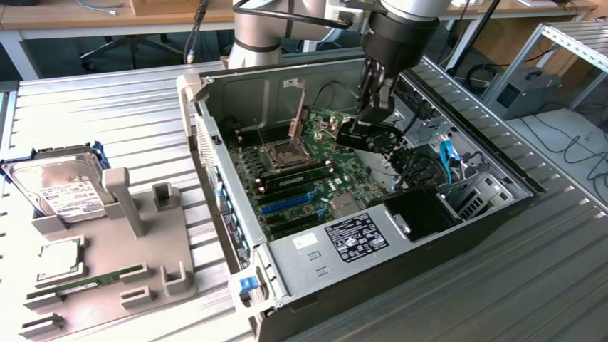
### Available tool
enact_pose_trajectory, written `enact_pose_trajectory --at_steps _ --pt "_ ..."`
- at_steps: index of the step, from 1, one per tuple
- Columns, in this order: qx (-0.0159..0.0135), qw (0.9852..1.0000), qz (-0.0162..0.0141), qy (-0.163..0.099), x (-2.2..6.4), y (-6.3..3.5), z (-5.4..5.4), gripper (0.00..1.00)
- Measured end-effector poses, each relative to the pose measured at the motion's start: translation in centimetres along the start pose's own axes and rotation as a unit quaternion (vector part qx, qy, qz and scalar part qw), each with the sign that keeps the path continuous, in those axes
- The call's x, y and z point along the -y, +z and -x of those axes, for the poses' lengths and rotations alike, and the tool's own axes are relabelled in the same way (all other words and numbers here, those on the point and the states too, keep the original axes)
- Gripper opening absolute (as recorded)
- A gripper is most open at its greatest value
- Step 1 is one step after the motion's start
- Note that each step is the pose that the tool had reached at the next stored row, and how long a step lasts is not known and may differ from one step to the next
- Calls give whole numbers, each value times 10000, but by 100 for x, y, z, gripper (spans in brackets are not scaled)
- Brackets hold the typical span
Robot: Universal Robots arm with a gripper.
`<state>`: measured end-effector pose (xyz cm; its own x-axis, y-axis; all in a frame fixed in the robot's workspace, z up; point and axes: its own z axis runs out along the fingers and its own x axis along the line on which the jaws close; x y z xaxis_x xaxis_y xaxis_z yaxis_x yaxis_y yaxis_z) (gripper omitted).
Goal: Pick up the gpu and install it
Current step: 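Insert the gpu into the slot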
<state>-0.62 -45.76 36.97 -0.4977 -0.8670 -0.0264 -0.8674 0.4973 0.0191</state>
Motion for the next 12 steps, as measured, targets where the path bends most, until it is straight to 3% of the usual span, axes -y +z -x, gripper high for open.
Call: enact_pose_trajectory --at_steps 12 --pt "-2 10000 2 -90 0 0 0 26"
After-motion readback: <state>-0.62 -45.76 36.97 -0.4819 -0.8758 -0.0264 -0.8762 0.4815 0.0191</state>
